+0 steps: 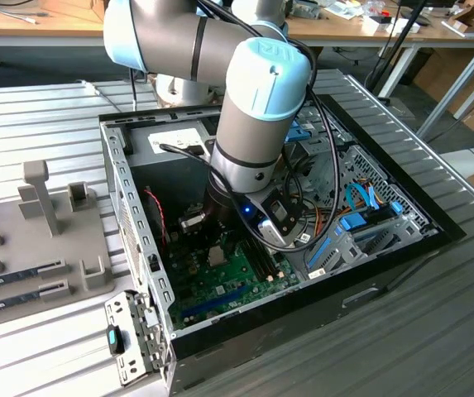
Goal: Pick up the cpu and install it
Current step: 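Place the cpu into insertion slot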
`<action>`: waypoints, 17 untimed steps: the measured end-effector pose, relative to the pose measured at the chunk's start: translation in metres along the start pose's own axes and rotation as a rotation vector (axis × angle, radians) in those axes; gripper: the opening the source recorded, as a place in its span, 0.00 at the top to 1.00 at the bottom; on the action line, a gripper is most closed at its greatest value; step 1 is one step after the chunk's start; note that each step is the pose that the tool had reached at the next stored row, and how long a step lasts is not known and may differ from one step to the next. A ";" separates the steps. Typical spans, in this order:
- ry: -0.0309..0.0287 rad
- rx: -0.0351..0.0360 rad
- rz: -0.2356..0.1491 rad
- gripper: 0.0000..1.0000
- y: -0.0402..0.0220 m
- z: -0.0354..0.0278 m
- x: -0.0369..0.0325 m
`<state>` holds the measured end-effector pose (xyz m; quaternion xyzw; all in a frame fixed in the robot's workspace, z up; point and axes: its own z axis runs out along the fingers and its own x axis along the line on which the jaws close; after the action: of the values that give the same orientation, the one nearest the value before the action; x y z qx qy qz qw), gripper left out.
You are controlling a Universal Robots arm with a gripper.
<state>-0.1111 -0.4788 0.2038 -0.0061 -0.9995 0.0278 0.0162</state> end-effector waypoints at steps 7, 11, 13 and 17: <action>0.0000 -0.0001 0.000 0.50 0.0001 0.0000 -0.0002; 0.0000 0.0000 0.000 0.62 0.0002 0.0000 -0.0001; 0.0000 0.0000 0.000 0.62 0.0002 0.0000 -0.0001; 0.0000 -0.0001 0.000 0.62 0.0006 0.0000 -0.0001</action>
<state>-0.1109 -0.4782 0.2037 -0.0061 -0.9995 0.0277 0.0162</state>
